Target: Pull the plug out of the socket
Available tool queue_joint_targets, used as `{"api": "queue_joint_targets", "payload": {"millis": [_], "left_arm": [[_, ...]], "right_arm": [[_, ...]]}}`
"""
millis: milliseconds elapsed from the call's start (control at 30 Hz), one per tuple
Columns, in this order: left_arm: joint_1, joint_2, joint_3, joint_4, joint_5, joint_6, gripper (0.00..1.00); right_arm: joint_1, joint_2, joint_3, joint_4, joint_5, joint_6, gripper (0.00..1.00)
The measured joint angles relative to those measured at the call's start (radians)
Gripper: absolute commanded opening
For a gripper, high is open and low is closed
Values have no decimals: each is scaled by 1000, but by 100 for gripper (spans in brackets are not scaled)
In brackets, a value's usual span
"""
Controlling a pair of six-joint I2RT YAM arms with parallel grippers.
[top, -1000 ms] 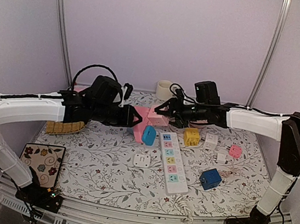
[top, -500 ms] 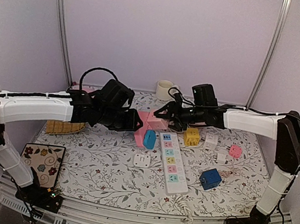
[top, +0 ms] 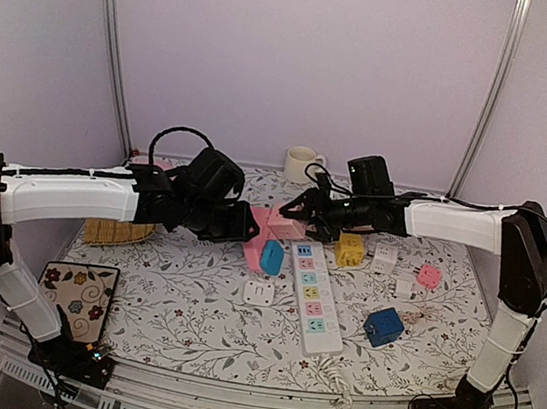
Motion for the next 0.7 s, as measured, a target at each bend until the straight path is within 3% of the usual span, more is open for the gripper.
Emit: {"api": "queue_joint_targets", "payload": {"millis": [700], "left_arm": [[5,-2,-6,-14,9,-16,0]], "right_arm": [[0,0,-6,-2,4,-26,8]]}}
